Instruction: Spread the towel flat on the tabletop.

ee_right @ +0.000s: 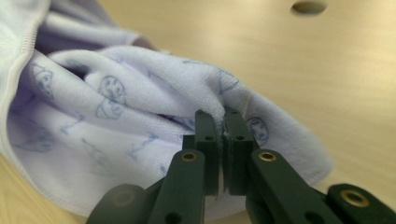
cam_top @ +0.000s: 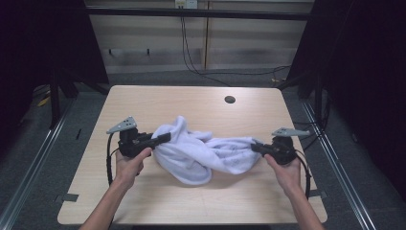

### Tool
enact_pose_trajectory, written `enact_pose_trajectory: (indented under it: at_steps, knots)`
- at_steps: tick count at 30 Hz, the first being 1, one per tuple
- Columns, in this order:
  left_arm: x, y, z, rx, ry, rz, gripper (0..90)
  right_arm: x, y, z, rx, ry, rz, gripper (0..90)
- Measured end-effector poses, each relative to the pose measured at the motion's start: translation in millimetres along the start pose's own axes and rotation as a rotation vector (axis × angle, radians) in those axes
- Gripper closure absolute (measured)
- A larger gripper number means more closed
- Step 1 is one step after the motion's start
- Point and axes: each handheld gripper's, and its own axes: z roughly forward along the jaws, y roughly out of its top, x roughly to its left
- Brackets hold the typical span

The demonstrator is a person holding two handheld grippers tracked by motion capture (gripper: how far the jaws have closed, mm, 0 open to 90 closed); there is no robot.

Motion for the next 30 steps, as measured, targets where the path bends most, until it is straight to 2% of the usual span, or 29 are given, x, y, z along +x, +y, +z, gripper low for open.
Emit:
enact_pose_trajectory:
  at_steps: [2,4,7,9,10,13,15,17,20,23,25,27,29,30]
  knots:
    - [-1.4,7.2,-7.6,-0.022,0.014,0.019,77.8,-5.7,11.9,-12.6,-0.046,-0.014,0.010,87.0]
    - [-6.4,16.1,-13.0,-0.053,0.018,0.039,77.9,-9.3,26.2,-25.5,-0.113,0.003,0.029,87.0]
    - [-14.5,34.2,-19.6,-0.092,0.046,0.075,77.7,-4.0,51.2,-39.0,-0.183,-0.007,0.006,87.0]
    - [-15.2,48.7,-24.9,-0.105,0.085,0.103,76.6,0.2,68.0,-45.2,-0.220,-0.003,-0.008,87.0]
    - [-14.1,55.8,-26.5,-0.109,0.090,0.109,76.6,1.9,76.3,-47.1,-0.239,0.004,-0.011,87.0]
    - [-6.0,74.9,-28.2,-0.122,0.115,0.110,76.4,4.8,101.9,-44.0,-0.251,0.000,-0.019,87.0]
    - [-0.6,86.3,-26.2,-0.122,0.164,0.140,76.4,3.1,119.1,-35.8,-0.234,-0.011,-0.024,87.0]
    - [5.9,98.6,-22.9,-0.123,0.181,0.133,76.3,-0.5,136.3,-27.1,-0.222,-0.018,-0.030,87.0]
    - [11.0,120.4,-21.3,-0.116,0.212,0.164,76.0,-5.2,162.6,-19.8,-0.204,-0.039,-0.037,87.0]
    - [5.9,137.8,-24.9,-0.163,0.215,0.190,75.5,-4.7,189.8,-26.8,-0.272,-0.040,-0.061,87.0]
    - [-0.1,139.9,-29.1,-0.175,0.206,0.211,75.0,-1.3,201.4,-36.7,-0.342,-0.027,-0.086,87.0]
    - [-4.2,128.2,-31.0,-0.145,0.177,0.233,74.1,1.7,198.2,-44.1,-0.372,-0.005,-0.110,87.0]
    - [-5.0,100.8,-28.7,-0.077,0.147,0.221,71.0,1.7,177.9,-41.8,-0.320,0.003,-0.125,87.0]
    - [-3.9,81.6,-26.5,-0.046,0.133,0.213,71.5,-3.2,142.7,-30.5,-0.224,0.001,-0.124,87.0]
